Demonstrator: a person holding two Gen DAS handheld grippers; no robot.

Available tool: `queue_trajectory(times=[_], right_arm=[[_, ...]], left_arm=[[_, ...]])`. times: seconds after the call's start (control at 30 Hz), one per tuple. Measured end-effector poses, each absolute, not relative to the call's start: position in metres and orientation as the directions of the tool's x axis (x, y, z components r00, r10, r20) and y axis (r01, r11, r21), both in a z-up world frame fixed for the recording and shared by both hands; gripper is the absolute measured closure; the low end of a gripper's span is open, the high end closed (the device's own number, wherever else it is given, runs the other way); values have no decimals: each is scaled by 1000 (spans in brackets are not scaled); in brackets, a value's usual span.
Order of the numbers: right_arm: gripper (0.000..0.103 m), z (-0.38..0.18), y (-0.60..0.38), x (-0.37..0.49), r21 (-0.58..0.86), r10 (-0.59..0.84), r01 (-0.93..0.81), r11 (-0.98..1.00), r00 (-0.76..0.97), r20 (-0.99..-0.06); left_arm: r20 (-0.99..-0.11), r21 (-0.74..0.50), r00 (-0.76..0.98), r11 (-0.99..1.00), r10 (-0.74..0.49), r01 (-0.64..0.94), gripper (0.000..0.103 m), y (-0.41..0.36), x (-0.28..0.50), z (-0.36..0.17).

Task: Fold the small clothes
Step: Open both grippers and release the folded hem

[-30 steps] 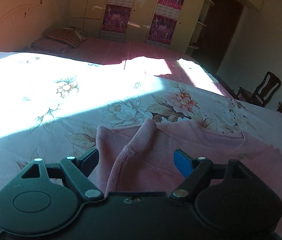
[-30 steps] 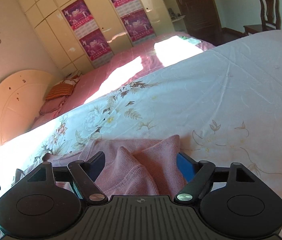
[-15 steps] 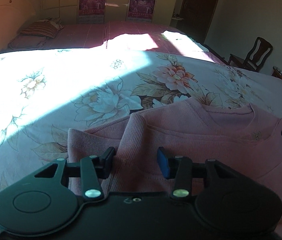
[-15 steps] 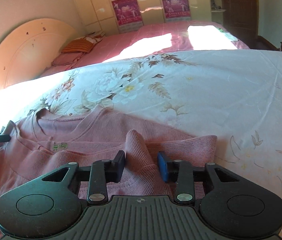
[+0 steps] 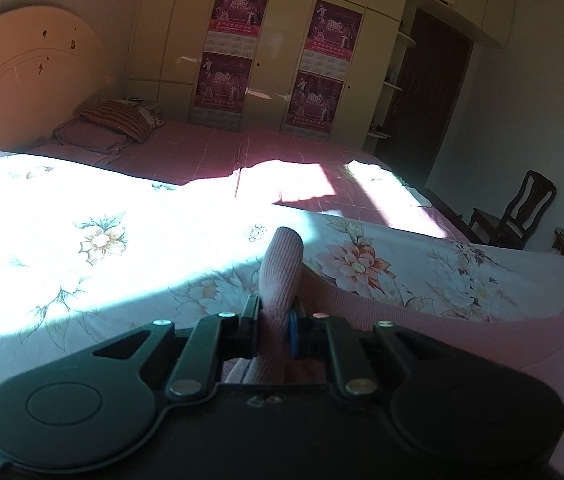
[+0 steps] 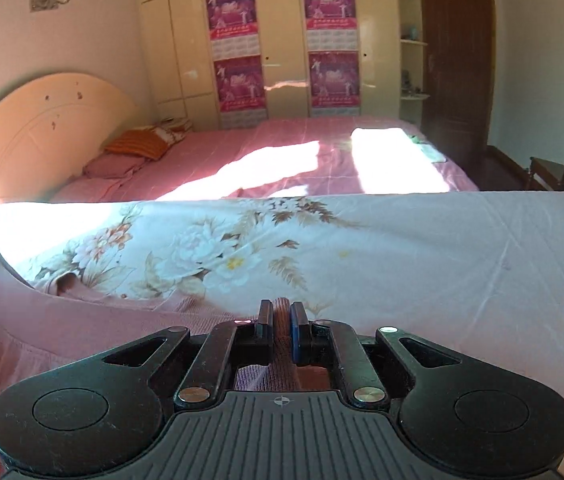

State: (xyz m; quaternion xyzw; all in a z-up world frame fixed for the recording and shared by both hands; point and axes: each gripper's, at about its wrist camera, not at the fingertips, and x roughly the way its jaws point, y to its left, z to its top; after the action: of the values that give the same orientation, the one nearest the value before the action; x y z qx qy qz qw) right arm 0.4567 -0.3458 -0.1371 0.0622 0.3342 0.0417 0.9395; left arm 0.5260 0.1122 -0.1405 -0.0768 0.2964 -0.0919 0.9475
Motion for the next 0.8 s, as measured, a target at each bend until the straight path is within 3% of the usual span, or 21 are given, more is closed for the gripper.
queue_trajectory(times=[0.17, 0.3, 0.4, 0.43, 0.5, 0.6, 0.8], right_arm=[[96, -175, -338, 479, 70, 30, 28, 997, 701, -712], [96, -191, -336, 480, -27, -58, 55, 998, 707, -705], [95, -186, -351, 480, 30, -45, 96, 995, 690, -722], [95, -180, -353, 476, 42, -41, 101, 994, 701, -712], [95, -160, -349, 459, 37, -29, 72, 997, 739, -673], [95, -142, -332, 436, 101, 77, -14, 995, 748, -659], [95, -152, -260, 404, 29, 179, -217, 976, 716, -675]], left_arm=[[-666, -94, 736, 993, -120, 76, 90, 94, 541, -183], [-656, -48, 750, 996, -86, 73, 86, 90, 539, -189], [-652, -40, 754, 997, -73, 62, 70, 96, 534, -179], [-647, -36, 760, 998, -61, 49, 55, 99, 526, -174], [-630, -58, 773, 997, -70, 43, 41, 108, 510, -164], [-614, -74, 782, 994, -111, 83, 42, 114, 479, -150], [-627, -87, 749, 974, -215, 207, 42, 94, 423, -151]])
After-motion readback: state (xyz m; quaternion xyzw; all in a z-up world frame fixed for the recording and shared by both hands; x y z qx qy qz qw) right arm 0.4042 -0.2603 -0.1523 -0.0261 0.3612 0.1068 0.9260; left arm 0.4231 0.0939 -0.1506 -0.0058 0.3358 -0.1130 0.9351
